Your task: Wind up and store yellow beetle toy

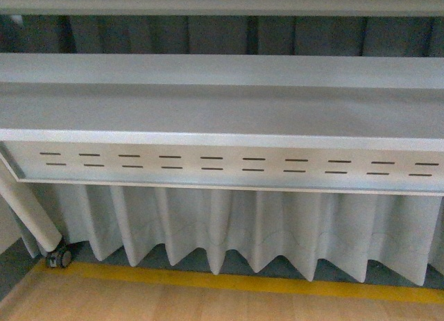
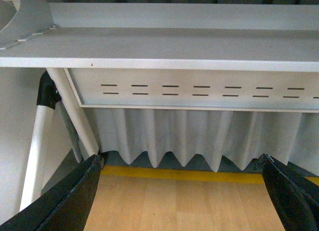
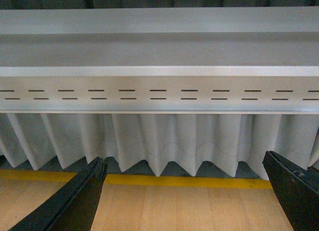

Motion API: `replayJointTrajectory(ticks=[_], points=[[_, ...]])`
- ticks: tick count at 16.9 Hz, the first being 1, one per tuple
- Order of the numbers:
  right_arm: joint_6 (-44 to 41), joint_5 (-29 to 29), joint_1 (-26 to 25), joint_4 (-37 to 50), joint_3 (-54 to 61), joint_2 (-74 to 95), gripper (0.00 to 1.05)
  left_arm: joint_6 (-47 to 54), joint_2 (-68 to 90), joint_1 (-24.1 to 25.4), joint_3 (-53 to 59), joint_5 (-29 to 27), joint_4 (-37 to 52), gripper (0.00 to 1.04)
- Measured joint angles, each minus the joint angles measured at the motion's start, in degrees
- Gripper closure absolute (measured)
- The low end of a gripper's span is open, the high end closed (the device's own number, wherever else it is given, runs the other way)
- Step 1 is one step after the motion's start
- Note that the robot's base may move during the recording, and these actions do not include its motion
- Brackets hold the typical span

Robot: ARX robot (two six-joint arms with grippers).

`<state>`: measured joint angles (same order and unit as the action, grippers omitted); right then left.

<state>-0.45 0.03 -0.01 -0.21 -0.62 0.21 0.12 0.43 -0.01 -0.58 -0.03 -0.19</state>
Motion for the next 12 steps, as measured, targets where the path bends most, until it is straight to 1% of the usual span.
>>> replayJointTrajectory(ticks=[12], points=[[0.0,0.0,0.0,0.0,0.0,0.0,0.06,0.0,0.0,0.0,0.0,0.0,0.0,0.07]])
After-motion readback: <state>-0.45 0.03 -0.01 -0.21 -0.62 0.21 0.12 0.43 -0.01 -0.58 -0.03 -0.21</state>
